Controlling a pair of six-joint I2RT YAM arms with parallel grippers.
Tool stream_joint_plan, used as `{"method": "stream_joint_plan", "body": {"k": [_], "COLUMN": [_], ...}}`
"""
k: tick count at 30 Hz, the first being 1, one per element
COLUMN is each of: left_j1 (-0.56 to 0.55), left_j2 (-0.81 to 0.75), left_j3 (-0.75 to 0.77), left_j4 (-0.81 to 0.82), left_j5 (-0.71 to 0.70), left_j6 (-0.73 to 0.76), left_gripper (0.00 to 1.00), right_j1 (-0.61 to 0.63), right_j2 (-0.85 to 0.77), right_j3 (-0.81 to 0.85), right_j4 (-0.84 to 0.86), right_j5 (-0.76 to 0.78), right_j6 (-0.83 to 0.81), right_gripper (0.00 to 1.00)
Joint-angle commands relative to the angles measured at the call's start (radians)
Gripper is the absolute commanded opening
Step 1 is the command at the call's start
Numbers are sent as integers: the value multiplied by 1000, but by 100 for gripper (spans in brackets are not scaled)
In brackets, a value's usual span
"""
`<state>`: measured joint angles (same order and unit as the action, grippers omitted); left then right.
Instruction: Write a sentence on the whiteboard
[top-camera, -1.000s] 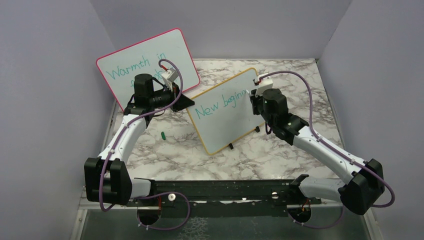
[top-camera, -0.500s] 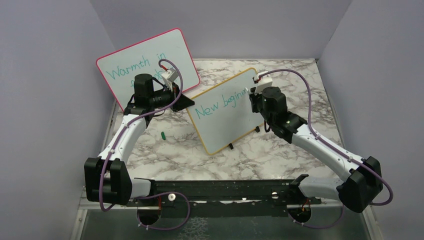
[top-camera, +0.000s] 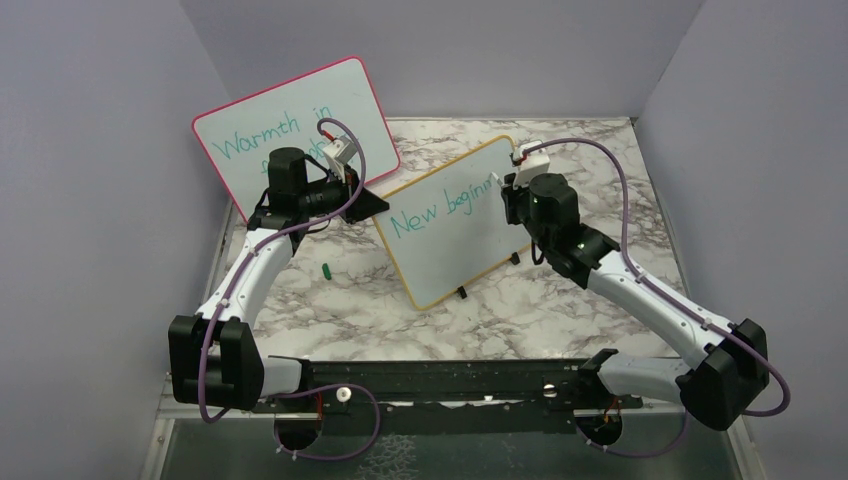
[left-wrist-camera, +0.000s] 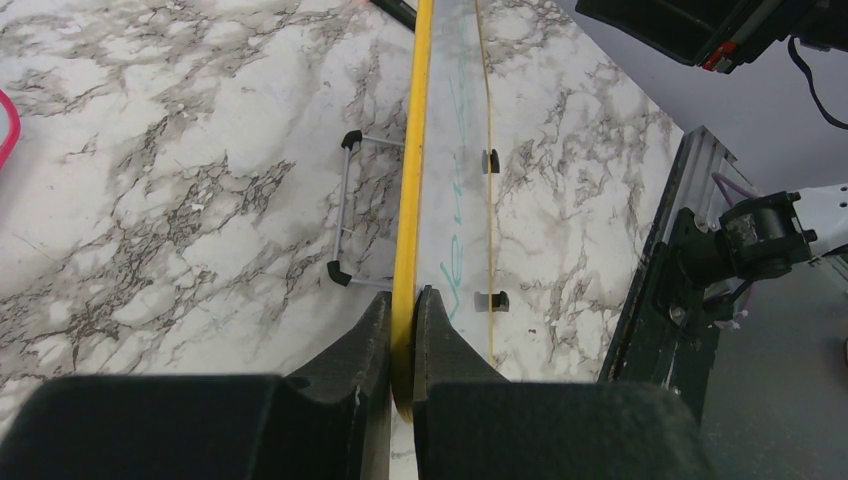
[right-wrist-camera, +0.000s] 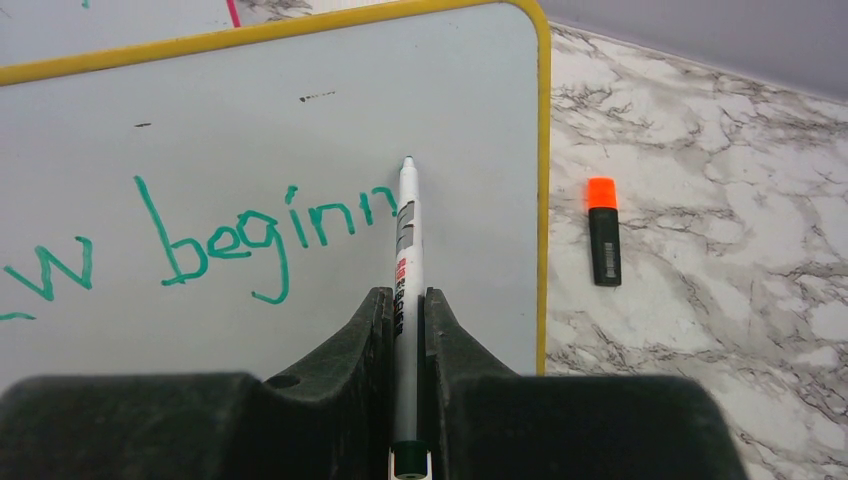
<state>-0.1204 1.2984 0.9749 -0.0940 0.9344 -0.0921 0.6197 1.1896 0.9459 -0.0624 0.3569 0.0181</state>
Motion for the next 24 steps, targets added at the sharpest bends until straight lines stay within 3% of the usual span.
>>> {"method": "stream_joint_plan", "body": {"k": [1,24], "left_j1": [-4,-4], "left_j2": [23,24], "left_j3": [-10,-9], "left_j4": [-61,-59], "left_j5": [-94,-86], "left_j6": [83,83], "left_gripper": [0,0], "right_j1": [-4,-8], "right_j2": [-25,32], "right_j3": [-15,-16], "right_j4": [-21,12], "right_j5": [-20,-16], "right_j6": [14,11], "right_gripper": [0,0]}}
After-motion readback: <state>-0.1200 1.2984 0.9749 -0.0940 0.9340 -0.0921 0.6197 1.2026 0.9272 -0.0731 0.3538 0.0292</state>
